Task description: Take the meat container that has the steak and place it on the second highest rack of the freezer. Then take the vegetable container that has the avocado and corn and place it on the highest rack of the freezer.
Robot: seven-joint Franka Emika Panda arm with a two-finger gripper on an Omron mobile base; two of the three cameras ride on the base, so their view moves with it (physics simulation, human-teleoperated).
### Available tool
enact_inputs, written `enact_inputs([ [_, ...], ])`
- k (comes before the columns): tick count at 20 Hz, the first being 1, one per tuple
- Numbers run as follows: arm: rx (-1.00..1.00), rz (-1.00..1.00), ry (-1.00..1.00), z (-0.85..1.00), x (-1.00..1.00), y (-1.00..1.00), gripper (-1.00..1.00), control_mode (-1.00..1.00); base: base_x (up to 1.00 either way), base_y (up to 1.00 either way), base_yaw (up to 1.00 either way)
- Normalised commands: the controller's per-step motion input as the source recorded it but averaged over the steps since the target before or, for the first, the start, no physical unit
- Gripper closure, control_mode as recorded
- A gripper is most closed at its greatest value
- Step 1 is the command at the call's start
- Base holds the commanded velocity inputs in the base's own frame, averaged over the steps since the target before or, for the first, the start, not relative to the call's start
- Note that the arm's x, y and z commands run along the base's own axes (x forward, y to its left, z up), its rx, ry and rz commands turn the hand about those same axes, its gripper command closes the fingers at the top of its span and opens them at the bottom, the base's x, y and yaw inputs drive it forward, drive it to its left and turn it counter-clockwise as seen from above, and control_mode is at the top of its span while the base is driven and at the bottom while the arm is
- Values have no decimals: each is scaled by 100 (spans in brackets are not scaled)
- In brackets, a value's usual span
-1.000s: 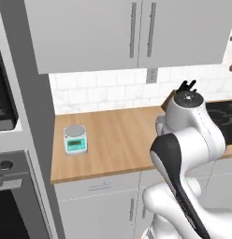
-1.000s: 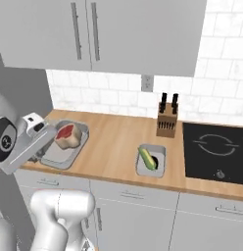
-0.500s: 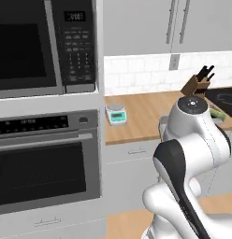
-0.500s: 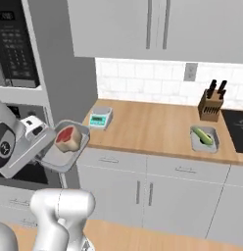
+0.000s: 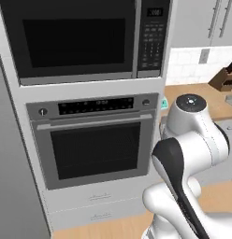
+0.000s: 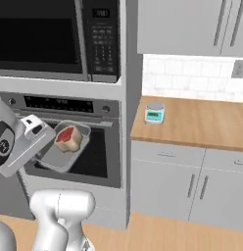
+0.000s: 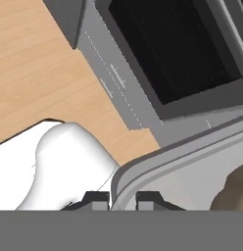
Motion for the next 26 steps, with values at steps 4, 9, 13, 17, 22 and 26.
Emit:
enact_inputs([
  [4,0,0,0,0,0,0,100,100,-50,100,1],
  [9,0,0,0,0,0,0,100,100,-28,100,13],
  [13,0,0,0,0,0,0,100,100,-1,100,28],
  [17,0,0,0,0,0,0,100,100,0,100,31],
  [22,0,0,0,0,0,0,100,100,0,100,29],
  [26,0,0,0,0,0,0,100,100,3,89,24],
])
